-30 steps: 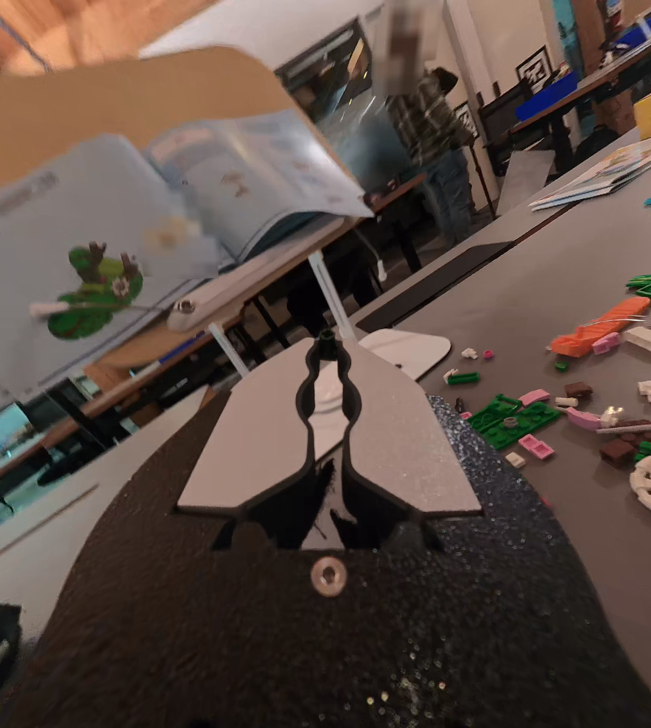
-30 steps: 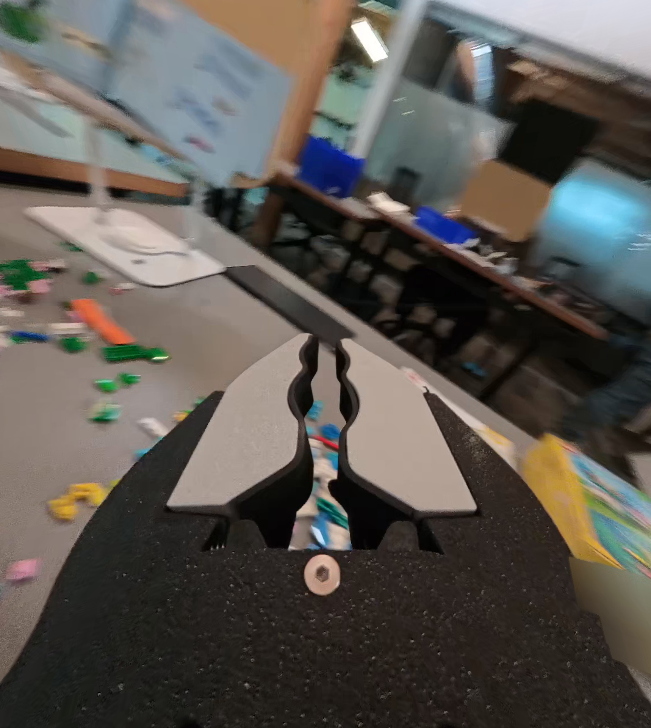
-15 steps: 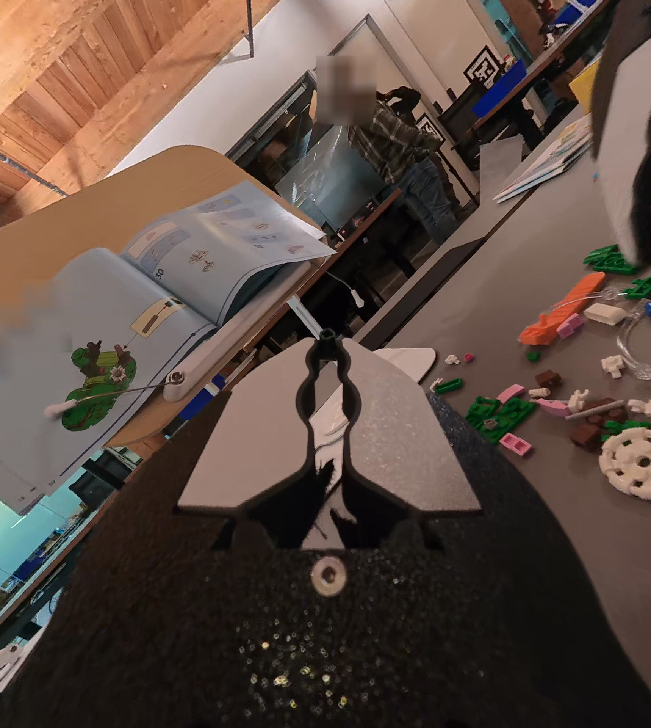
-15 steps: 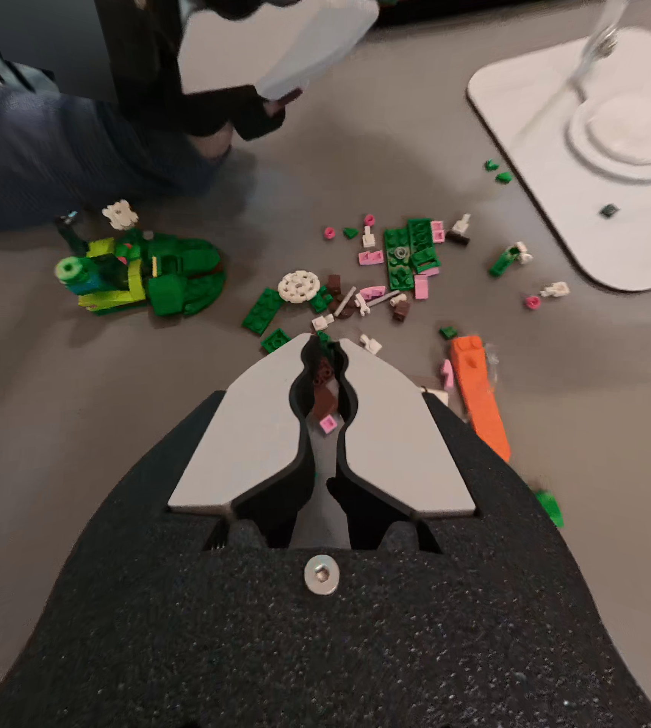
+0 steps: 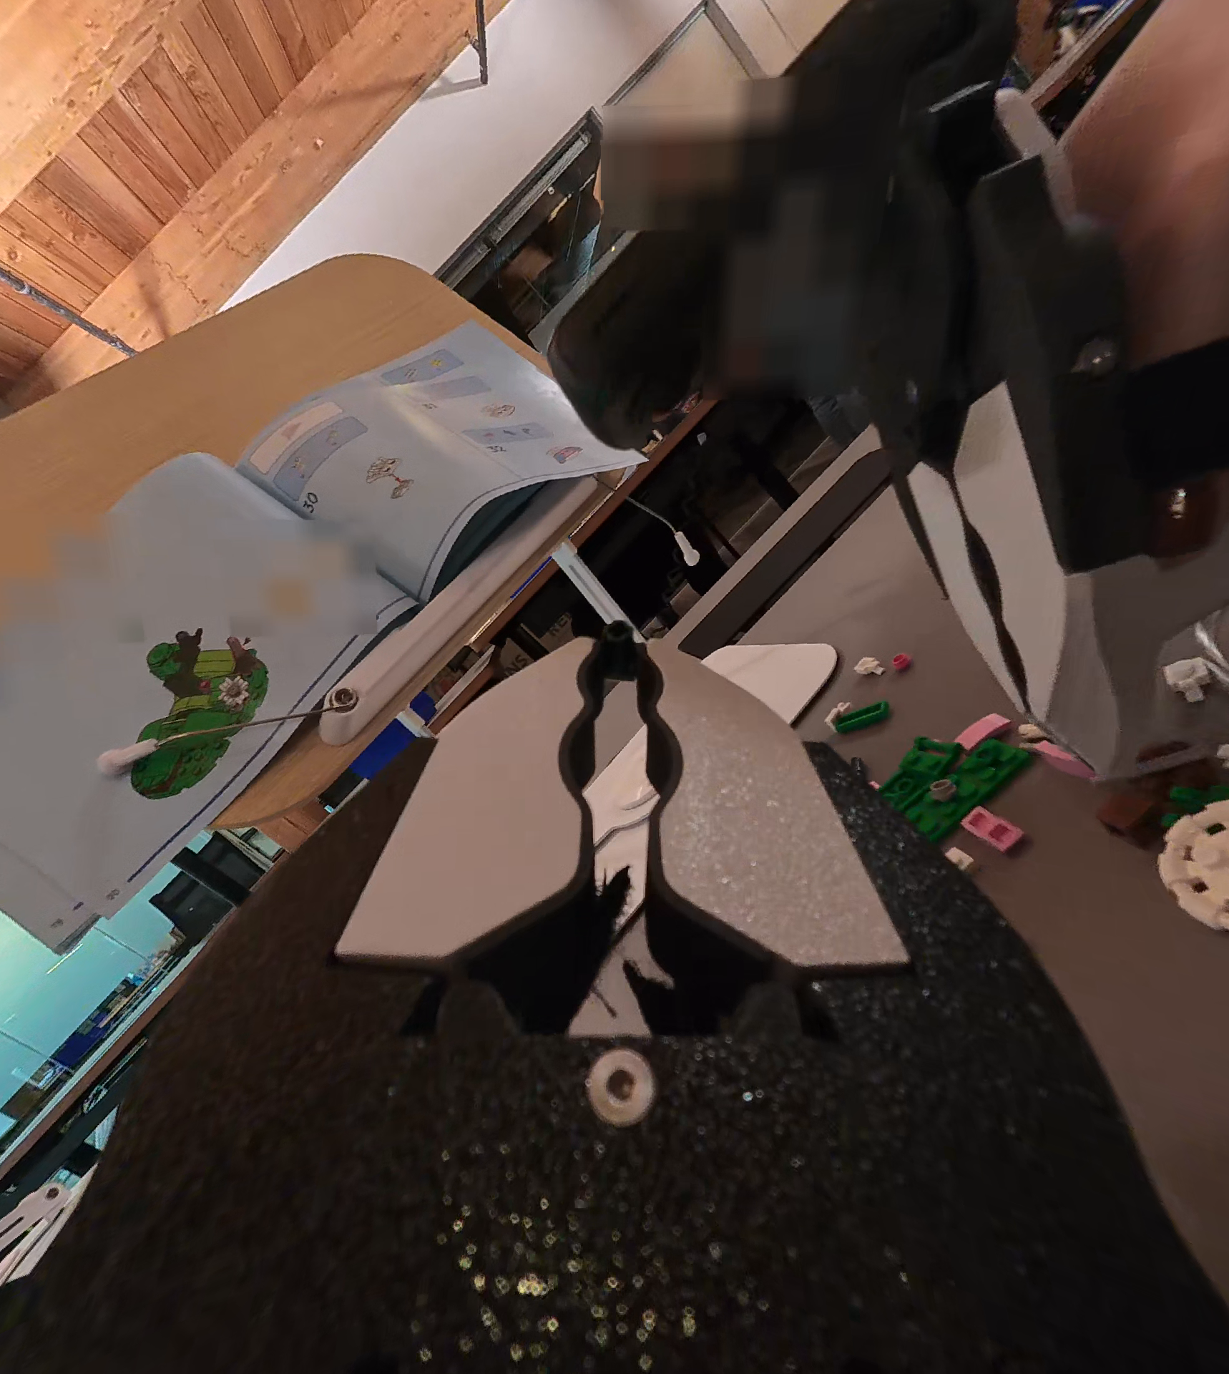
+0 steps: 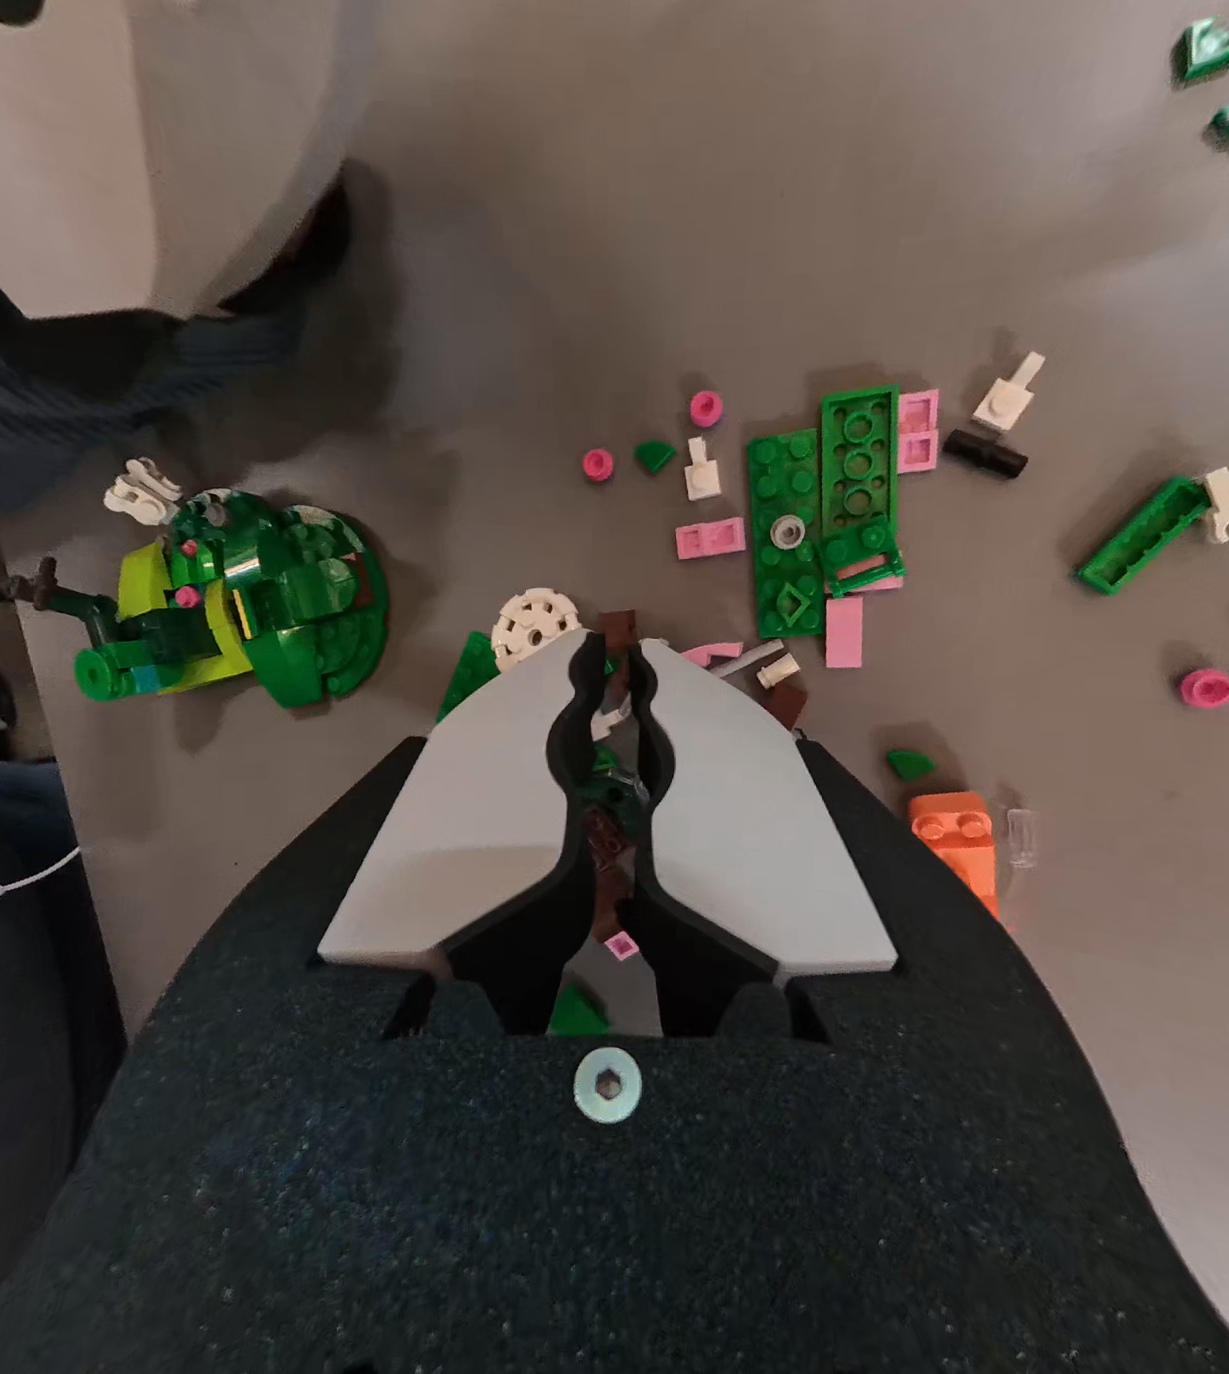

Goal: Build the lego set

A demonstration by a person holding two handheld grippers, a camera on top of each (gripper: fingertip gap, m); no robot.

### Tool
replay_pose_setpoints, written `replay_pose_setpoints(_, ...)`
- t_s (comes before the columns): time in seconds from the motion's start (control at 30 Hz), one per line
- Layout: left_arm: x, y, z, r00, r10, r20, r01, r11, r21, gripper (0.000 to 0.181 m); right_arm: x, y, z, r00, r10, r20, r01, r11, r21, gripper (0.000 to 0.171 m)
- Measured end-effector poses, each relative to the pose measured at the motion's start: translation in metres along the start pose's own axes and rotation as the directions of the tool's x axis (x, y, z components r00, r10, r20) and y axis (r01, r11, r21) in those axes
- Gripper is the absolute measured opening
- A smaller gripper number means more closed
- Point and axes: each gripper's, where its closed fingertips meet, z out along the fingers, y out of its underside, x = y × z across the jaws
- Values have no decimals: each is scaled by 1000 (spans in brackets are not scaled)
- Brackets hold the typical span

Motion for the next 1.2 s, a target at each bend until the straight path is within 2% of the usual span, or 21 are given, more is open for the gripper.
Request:
replay_pose_setpoints(0.27, -4, 4, 0, 1000, -25, 18, 25, 1000, -13, 8, 5, -12, -11, 996, -48, -77, 55, 995, 88, 6)
replay_pose_setpoints(0.5, -4, 6, 0, 999, -28, 14, 29, 999, -22, 8, -2, -16, -21, 999, -17, -50, 27, 976, 214, 9)
replay_pose_setpoints(0.8, -3, 7, 1, 999, -34, 12, 34, 999, -24, 8, -1, -21, -31, 995, -43, -88, 63, 969, 240, 8)
replay_pose_setpoints(1.2, -4, 9, 0, 999, -52, 15, 52, 998, -30, 8, 3, -20, -19, 996, -42, -85, 60, 971, 231, 4)
